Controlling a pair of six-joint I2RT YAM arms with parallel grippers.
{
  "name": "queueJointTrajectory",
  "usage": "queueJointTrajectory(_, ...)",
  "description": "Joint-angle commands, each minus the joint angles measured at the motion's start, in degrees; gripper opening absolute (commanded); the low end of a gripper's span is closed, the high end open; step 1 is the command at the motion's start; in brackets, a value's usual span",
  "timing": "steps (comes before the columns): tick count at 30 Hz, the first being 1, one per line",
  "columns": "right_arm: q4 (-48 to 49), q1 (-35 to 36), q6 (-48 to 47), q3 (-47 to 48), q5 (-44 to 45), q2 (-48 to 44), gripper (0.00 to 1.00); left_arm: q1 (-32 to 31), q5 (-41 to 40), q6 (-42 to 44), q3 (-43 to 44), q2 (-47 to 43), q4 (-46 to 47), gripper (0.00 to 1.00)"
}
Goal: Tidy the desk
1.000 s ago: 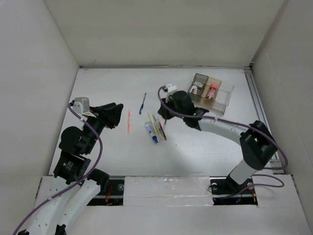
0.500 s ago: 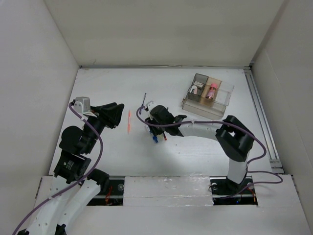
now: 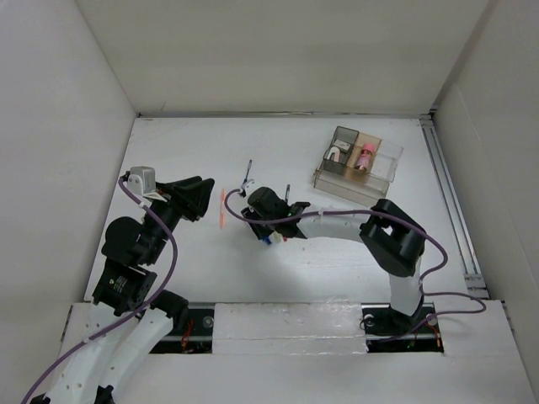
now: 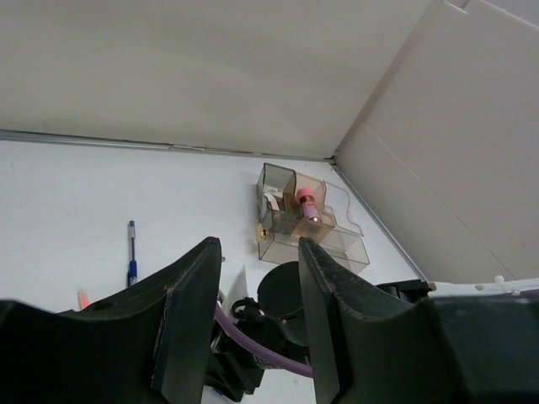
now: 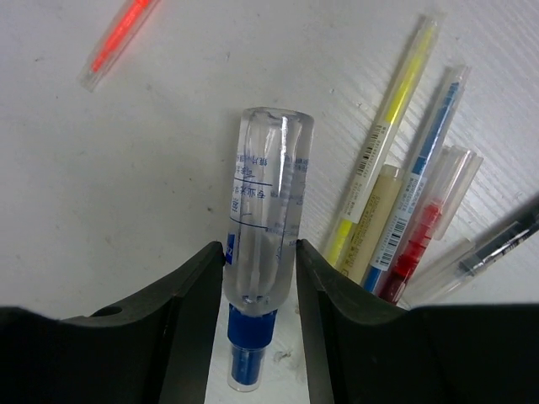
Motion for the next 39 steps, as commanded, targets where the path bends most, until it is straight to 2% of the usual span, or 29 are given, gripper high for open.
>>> queueJointTrajectory(1,-0.4,0.4,0.9,2.4,-1.2,1.9,0.45,0.2,1.1,0.6,0.5,-1.1,2.9,0.38)
queueJointTrajectory(4,1.8,0.9,1.7,1.5,-1.5,0.7,0.3,0.2,0.1,0.6,-0.1,-1.7,3.4,0.38)
queueJointTrajectory(7,3.8,0.9,2.4,0.4,-2.2,-3.1,0.24,0.2,1.0,0.6,0.4,-1.1,2.7,0.38)
queueJointTrajectory(10,4.9,0.0,2.9,-1.3,-0.8,-9.4,0.23,0.2,0.2,0.6,-0.2,-1.2,3.4,0.38)
queueJointTrajectory(13,6.7,-3.9,3.2,-3.8,-3.9,-15.4,0.23,0.2,1.2,0.6,0.5,-1.1,2.6,0.38)
queueJointTrajectory(17,6.1,-10.3,3.5,-6.4,-5.1,-20.6,0.23,0.2,0.4,0.6,0.1,-1.5,3.4,0.38)
queueJointTrajectory(20,7.0,-16.8,5.6,-10.1,-4.4,-24.8,0.23,0.2,1.4,0.6,0.1,-1.3,2.7,0.38)
queueJointTrajectory(21,9.2,-21.1,6.7,-11.3,-4.5,-26.1,0.23,0.2,1.4,0.6,-0.2,-1.7,3.3,0.38)
queueJointTrajectory(23,11.1,-26.8,8.8,-14.7,-7.5,-29.3,0.22,0.2,0.7,0.5,-0.1,-1.8,3.5,0.38)
queueJointTrajectory(24,12.8,-29.7,9.4,-15.6,-12.0,-29.9,0.22,0.2,0.6,0.5,0.1,-1.6,2.8,0.38)
queueJointTrajectory(25,13.5,-34.8,9.9,-16.4,-13.8,-30.5,0.22,0.2,0.9,0.6,0.4,-1.1,2.7,0.38)
queueJointTrajectory(29,14.3,-43.3,10.9,-18.8,-20.5,-31.6,0.22,0.2,1.0,0.6,-0.2,-1.8,3.4,0.38)
queueJointTrajectory(31,14.6,-43.3,9.8,-19.3,-23.7,-31.5,0.24,0.2,0.8,0.6,0.2,-1.2,2.7,0.38)
queueJointTrajectory(33,15.1,-39.0,9.4,-20.1,-23.6,-30.9,0.24,0.2,1.8,0.6,0.2,-1.3,3.0,0.38)
queueJointTrajectory(34,15.1,-36.4,9.2,-20.4,-22.4,-30.7,0.25,0.2,1.8,0.6,0.1,-1.7,3.3,0.38)
queueJointTrajectory(35,15.2,-31.0,9.0,-20.5,-20.9,-30.2,0.24,0.2,1.6,0.5,-0.1,-1.6,3.4,0.38)
queueJointTrajectory(37,15.3,-26.0,9.1,-19.6,-15.8,-27.9,0.17,0.2,1.0,0.5,0.1,-1.1,3.1,0.38)
queueJointTrajectory(39,16.5,-20.3,9.1,-18.7,-14.6,-26.0,0.18,0.2,1.7,0.5,0.4,-0.6,2.8,0.38)
